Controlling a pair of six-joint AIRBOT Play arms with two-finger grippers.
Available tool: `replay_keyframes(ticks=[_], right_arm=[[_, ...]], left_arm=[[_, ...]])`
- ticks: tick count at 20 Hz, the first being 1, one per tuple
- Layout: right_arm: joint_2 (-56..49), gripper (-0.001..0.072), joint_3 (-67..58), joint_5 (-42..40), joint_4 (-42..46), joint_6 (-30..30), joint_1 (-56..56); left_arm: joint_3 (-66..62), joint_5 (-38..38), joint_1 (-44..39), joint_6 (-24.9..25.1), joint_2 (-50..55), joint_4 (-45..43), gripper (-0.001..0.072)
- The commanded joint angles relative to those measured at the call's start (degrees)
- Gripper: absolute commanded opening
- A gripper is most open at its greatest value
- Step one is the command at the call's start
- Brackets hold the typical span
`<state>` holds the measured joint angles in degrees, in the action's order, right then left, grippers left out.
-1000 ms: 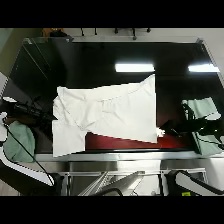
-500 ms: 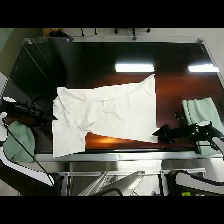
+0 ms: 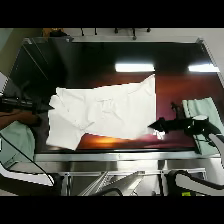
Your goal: Fold the shirts.
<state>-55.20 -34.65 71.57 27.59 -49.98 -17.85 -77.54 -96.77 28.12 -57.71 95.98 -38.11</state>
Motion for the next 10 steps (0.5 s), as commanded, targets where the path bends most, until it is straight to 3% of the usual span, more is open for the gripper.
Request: replay_keyframes(ticks=[1, 3, 6, 8, 10], right_arm=[[8.7, 0.0021, -14.82, 3.74, -15.76, 2.27, -0.55], [13.14, 0.0021, -31.8, 2.84, -23.71, 2.25, -4.76], [15.85, 0.0021, -58.05, -1.88, -26.97, 0.94, -13.2], [16.22, 0.002, -71.34, -5.86, -26.93, -1.86, -18.03], [16.24, 0.0021, -80.59, -9.77, -25.33, -2.8, -20.0]], left_arm=[[-2.45, -6.71, 0.63, 2.32, -10.32, 27.71, 0.0022], [-7.54, -6.91, 2.54, 2.6, -17.64, 47.93, 0.0022], [-14.86, 2.67, 7.28, 4.9, -28.87, 72.39, 0.0022], [-19.74, 11.32, 12.31, 4.72, -35.41, 78.62, 0.0022], [-24.7, 17.68, 21.27, 1.46, -40.04, 80.21, 0.0021]])
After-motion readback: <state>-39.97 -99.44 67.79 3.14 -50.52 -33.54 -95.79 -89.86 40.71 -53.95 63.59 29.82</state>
